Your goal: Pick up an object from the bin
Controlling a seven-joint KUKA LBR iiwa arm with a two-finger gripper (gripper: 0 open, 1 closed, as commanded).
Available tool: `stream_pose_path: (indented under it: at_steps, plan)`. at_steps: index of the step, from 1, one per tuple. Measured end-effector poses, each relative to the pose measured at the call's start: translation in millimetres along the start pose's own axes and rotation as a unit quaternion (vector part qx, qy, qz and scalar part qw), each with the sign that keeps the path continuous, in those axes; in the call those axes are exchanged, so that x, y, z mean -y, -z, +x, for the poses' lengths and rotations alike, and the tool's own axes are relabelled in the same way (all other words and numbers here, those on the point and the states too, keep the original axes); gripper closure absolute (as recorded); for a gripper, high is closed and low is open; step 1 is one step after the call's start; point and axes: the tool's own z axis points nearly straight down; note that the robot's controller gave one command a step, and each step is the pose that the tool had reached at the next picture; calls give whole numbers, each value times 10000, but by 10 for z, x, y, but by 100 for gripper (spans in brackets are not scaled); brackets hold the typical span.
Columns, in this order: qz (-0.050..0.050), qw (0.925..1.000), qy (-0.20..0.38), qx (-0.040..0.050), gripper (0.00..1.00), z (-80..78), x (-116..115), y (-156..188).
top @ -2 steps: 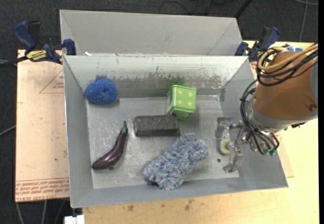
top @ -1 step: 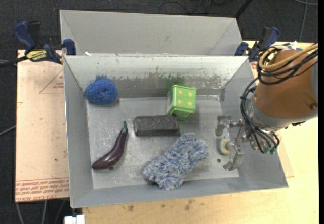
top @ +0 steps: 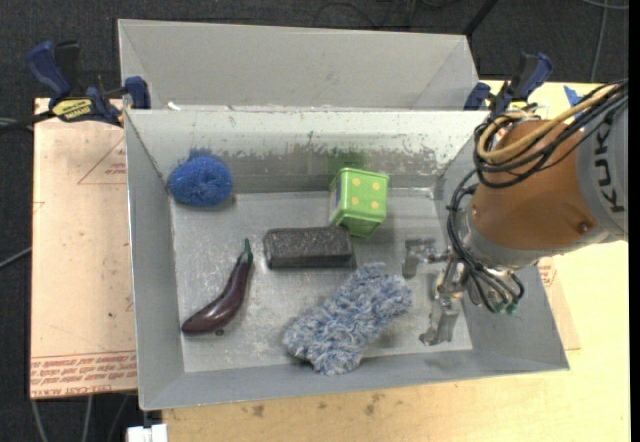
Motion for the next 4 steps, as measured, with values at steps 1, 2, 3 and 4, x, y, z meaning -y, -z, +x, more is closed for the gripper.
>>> stream_pose_path:
  at_steps: [1, 2, 3, 4]
  plan:
    - [-11, 9974, 725, -12, 0, -23, -227, -584]
    - [-18, 9996, 275, -10, 100, -182, -803, -693]
    - [-18, 9996, 275, -11, 100, -182, -803, -693]
    - [-13, 9995, 319, -34, 100, -381, -937, 432]
